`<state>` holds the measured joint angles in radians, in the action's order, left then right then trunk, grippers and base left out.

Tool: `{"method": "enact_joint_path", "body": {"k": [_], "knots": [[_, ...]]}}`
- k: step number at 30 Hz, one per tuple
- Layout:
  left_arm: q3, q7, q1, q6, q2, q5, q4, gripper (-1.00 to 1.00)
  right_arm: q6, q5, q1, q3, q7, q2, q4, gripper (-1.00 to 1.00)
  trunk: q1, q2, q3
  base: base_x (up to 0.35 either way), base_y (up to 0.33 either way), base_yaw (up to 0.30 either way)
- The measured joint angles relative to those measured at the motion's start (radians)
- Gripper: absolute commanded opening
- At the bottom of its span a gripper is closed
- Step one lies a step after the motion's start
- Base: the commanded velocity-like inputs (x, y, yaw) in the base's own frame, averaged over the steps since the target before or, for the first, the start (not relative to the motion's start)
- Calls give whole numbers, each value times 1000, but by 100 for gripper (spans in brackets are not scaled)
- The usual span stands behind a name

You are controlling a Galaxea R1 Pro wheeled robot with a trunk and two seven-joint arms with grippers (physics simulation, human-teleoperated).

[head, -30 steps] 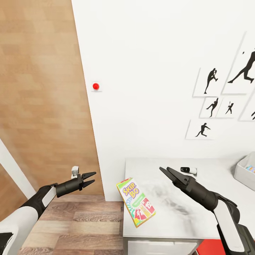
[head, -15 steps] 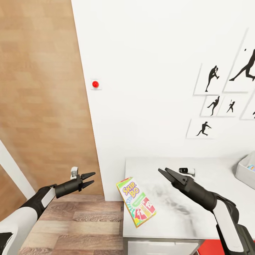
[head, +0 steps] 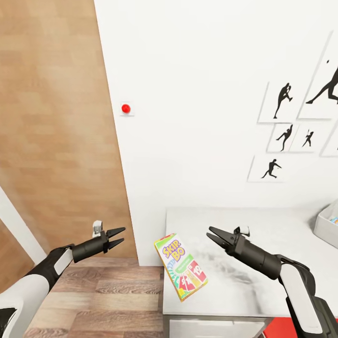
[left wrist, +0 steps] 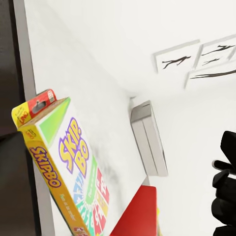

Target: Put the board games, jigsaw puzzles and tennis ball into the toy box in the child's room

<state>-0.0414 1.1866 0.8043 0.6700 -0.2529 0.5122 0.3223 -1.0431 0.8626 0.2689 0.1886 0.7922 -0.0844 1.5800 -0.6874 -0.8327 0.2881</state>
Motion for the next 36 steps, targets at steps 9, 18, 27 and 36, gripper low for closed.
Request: {"method": "enact_joint_path", "body": {"k": [9,18,27,36], "knots": [[-1,0,0,0,1,0,0,100,0,7,0,-1,-10,-10,0,100,-35,-63,28,0,0,0],[-1,0,-1,10,0,0,-10,100,0,8,0,-2,-11,-8,0,100,-69,-126,57,0,0,0],[0,-3,-1,26,1,2,-34,100,0,8,0,-3,-13,-6,0,100,-104,-189,85,0,0,0],[0,-15,-1,26,1,1,-43,100,0,8,0,-4,-16,-1,0,100,-138,-252,113,0,0,0]]}}
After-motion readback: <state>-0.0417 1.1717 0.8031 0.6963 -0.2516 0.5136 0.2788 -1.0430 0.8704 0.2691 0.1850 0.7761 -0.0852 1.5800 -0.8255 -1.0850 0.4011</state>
